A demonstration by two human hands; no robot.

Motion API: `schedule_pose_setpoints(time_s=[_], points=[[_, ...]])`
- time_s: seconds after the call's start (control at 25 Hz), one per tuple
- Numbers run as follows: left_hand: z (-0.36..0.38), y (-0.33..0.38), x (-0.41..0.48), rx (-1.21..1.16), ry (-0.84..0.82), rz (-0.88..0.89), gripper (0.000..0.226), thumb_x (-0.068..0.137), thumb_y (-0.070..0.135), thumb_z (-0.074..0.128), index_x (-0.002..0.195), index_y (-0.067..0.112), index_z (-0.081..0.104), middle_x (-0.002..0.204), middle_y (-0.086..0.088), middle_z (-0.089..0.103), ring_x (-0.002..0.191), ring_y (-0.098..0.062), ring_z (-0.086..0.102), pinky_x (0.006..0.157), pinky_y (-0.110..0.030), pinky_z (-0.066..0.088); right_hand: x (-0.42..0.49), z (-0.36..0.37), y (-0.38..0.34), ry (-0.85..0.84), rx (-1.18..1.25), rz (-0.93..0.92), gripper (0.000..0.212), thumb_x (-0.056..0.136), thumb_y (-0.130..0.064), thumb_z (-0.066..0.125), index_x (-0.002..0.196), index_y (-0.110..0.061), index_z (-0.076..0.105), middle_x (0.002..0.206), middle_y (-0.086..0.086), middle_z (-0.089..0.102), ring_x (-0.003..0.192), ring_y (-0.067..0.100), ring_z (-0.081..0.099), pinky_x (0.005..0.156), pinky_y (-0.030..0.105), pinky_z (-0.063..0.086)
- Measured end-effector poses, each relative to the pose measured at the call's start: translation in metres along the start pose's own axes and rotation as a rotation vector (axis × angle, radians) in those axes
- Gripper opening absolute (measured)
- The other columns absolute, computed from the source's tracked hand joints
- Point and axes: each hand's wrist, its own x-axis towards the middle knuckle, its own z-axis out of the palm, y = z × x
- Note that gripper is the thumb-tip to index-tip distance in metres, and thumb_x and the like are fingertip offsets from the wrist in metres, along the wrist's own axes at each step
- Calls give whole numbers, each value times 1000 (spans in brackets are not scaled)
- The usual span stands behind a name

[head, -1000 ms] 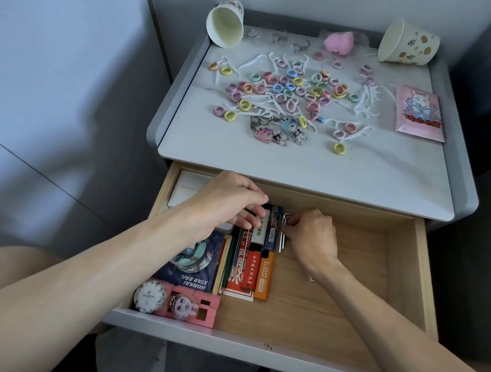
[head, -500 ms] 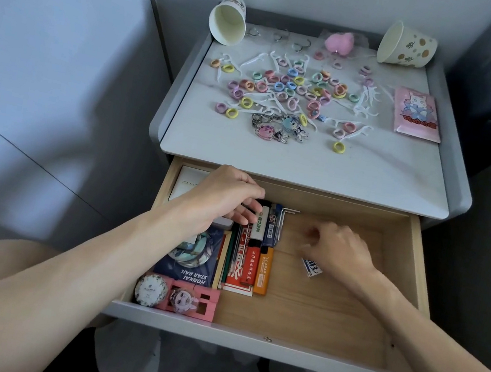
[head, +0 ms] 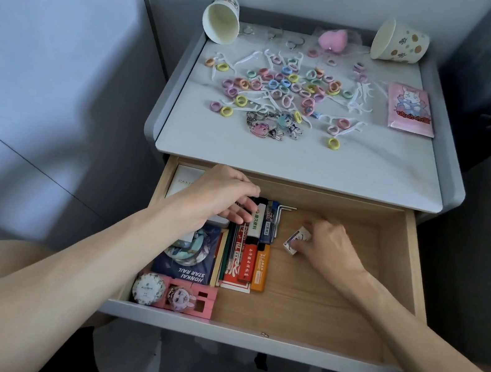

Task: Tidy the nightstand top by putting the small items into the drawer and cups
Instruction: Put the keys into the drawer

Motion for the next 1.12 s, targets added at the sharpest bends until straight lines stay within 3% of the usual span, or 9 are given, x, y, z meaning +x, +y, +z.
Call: schedule_pose_setpoints(time_s=[0.12, 0.24, 0.4, 0.52, 0.64, 0.88, 1.12], points=[[0, 1, 2, 5, -3, -1, 14, 95, 14, 64, 105, 3, 66, 88, -16, 75, 61, -20, 70, 56, -25, 56, -5, -7, 1, -78, -245, -185, 40, 88, -28, 64, 127, -22, 57, 126, 2, 57, 111, 29, 60, 84, 37, 50], [2, 1, 2, 25, -12, 2, 14, 96, 14, 64, 104, 4, 66, 90, -17, 75, 61, -20, 69, 53, -24, 56, -5, -4, -2, -24, -427, -102, 28, 92, -37, 60, 109, -14, 60, 113, 7, 61, 103, 33, 63, 73, 36, 46], [2, 0, 0, 37, -2, 9, 15, 97, 15, 62, 105, 3, 66, 90, -15, 75, 61, -19, 68, 54, -24, 55, 8, 10, -4, 7, -136, 39, 38, 87, -40, 67, 94, -3, 61, 91, 16, 68, 87, 35, 67, 68, 34, 52], [4, 1, 0, 57, -4, 18, 16, 97, 16, 61, 106, 4, 66, 91, -14, 75, 65, -21, 68, 54, -23, 54, 23, 26, -3, 33, 112, 88, 39, 84, -38, 73, 99, -4, 60, 86, 13, 69, 76, 27, 69, 64, 30, 56], [5, 2, 1, 69, -10, 21, 17, 98, 18, 61, 106, 4, 66, 93, -14, 75, 68, -22, 68, 55, -23, 54, 34, 35, -2, 57, 288, 136, 39, 81, -35, 75, 103, -7, 59, 82, 13, 71, 71, 26, 71, 66, 38, 61], [5, 1, 2, 66, -8, 18, 16, 97, 18, 62, 105, 5, 67, 92, -14, 75, 68, -22, 68, 57, -24, 54, 41, 38, -1, 132, 326, 154, 33, 84, -33, 72, 100, -6, 62, 80, 16, 71, 74, 31, 70, 70, 42, 59], [7, 4, 3, 59, 0, 38, 14, 97, 17, 62, 101, 5, 68, 89, -14, 75, 65, -20, 68, 57, -24, 55, 17, 9, -16, 135, 227, 151, 22, 88, -30, 61, 88, -11, 72, 82, 15, 72, 84, 35, 67, 76, 36, 54]])
